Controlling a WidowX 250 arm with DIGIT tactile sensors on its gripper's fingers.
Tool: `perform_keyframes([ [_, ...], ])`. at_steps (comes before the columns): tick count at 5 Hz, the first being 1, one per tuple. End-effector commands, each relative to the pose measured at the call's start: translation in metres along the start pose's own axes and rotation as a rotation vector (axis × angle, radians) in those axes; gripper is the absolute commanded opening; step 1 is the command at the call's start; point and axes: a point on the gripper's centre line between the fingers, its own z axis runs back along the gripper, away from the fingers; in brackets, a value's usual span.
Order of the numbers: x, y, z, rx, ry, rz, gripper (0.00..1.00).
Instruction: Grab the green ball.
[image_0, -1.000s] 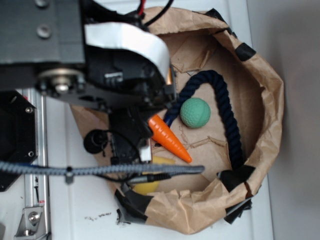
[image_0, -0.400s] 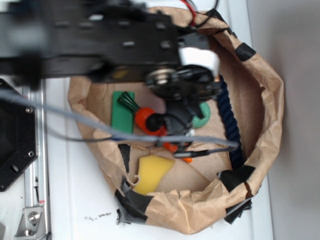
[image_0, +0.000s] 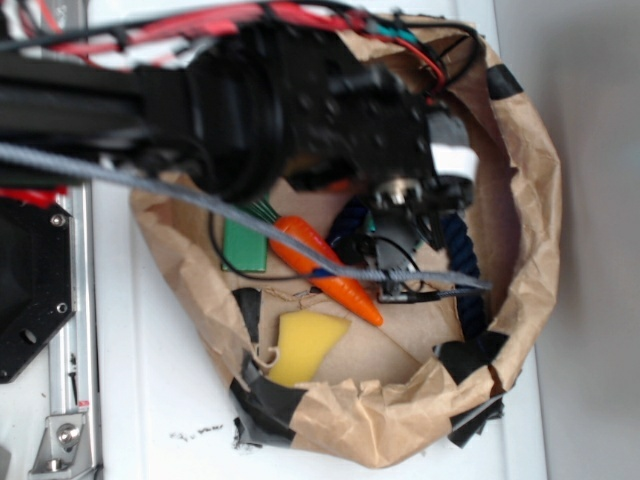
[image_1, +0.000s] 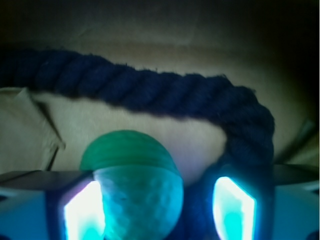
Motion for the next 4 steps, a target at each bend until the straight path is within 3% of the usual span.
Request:
perform_keyframes([
  [1, 0.006, -0.003, 0.051, -0.115, -0.031, 0.034, 0.0],
  [2, 0.012, 0.005, 0.099, -0.194, -0.114, 0.061, 0.0],
  [3, 0.014, 0.012, 0.136, -0.202, -0.149, 0.06, 0.0],
  [4, 0.007, 0.01, 0.138, -0.191, -0.075, 0.042, 0.0],
])
